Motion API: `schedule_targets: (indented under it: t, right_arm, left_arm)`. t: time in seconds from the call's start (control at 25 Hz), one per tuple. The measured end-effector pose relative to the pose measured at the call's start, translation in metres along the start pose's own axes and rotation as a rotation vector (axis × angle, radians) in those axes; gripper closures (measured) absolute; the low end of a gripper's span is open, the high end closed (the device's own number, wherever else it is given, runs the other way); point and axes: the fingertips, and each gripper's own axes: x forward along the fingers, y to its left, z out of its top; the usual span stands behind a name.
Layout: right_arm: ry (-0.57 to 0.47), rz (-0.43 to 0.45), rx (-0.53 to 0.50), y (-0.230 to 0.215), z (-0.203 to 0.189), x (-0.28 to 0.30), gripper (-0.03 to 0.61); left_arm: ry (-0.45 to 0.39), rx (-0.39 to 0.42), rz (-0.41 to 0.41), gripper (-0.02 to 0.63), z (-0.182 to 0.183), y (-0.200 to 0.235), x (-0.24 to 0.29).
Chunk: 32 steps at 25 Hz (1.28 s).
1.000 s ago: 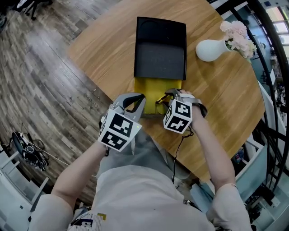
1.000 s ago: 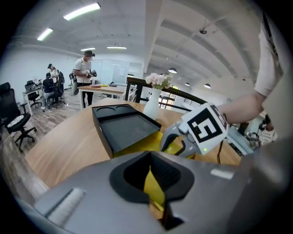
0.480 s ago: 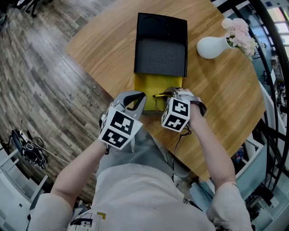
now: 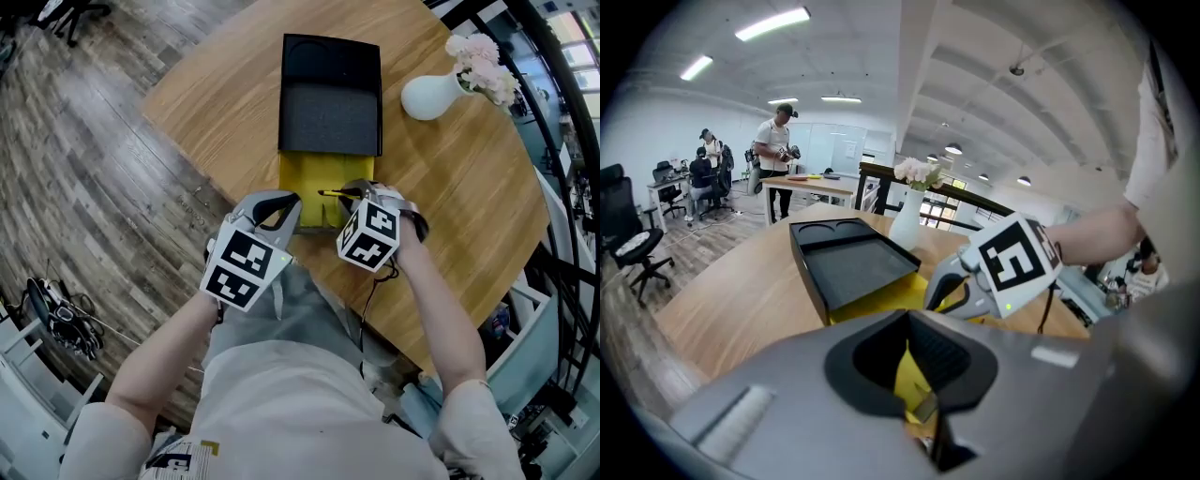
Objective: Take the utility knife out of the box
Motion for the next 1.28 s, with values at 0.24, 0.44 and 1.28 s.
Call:
schedule_targets:
  t: [0.24,0.44,1.28]
  right_arm:
    - [-0.063,-0.048,0.134,-0.01,0.009,-0.043,0.54]
    - [-0.156,-0.128,0.246,-0.025,0.025,-0.089,0.54]
    - [-0.596,-0.509,0.466,-0.049,0.09,-0.319,0.538]
  left_arm:
    - [-0.031,0.012,0.01,0.612,0.015,-0.005,-0.027]
    - [-0.073,0.029,0.032,0.612,0.032,-0.004,-0.054]
    - [-0.386,0.148,0.141,0.612,0.15,-0.021,-0.183]
